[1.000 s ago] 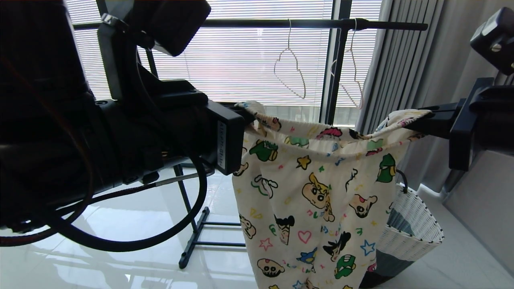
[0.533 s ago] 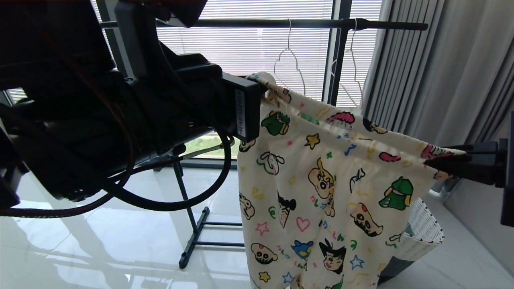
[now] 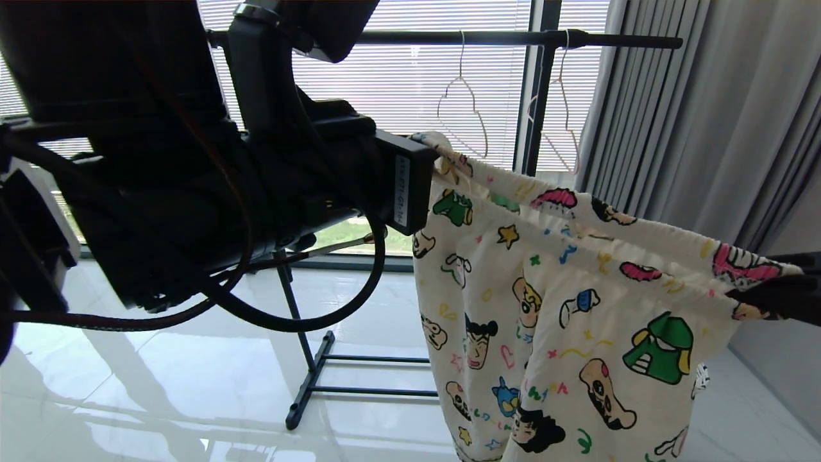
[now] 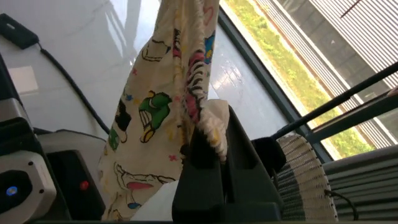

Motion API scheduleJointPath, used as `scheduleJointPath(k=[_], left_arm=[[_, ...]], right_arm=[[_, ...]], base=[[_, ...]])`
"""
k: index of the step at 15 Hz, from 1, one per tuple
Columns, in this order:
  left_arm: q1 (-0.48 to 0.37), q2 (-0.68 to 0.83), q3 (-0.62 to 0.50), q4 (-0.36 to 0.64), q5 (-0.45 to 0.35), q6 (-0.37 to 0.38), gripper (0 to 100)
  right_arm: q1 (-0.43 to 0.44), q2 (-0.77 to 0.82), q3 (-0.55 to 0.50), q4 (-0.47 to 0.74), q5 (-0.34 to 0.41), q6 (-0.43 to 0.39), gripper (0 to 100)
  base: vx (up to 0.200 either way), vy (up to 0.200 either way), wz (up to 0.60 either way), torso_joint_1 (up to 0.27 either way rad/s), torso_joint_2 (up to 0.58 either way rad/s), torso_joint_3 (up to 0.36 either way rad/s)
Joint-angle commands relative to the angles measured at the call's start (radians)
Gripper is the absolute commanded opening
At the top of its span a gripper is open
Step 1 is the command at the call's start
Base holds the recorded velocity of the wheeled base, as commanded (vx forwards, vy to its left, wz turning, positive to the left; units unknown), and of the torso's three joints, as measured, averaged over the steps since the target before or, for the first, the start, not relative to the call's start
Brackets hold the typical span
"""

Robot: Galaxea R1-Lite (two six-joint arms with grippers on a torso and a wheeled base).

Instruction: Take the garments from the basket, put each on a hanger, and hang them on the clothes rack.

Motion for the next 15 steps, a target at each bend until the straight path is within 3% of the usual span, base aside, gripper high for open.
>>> scheduleJointPath(k=[1,2,4,9,15], left_arm=[[-0.032,-0.088,0.003,0.093,-0.014,-0.013,0],[-0.064,-0.155,0.003,0.211,-0.043,-0.067,0],[-0.127,-0.224,0.010,0.321,-0.046,-0.125,0],[-0.239,-0.315,0.079,0.399,-0.043,-0.139,0],[-0.239,-0.316,0.098,0.399,-0.038,-0.133,0]], right_arm=[[-0.049,0.062,-0.018,-0.055,0.003,0.012,0],[-0.080,0.122,-0.056,-0.104,0.006,0.024,0],[-0.086,0.202,-0.145,-0.123,0.009,0.035,0],[-0.086,0.327,-0.311,-0.123,0.012,0.035,0],[-0.086,0.333,-0.326,-0.117,0.009,0.035,0]], base=[[0.000,0.000,0.00,0.000,0.00,0.000],[0.000,0.000,0.00,0.000,0.00,0.000],[0.000,0.000,0.00,0.000,0.00,0.000],[0.000,0.000,0.00,0.000,0.00,0.000],[0.000,0.000,0.00,0.000,0.00,0.000]])
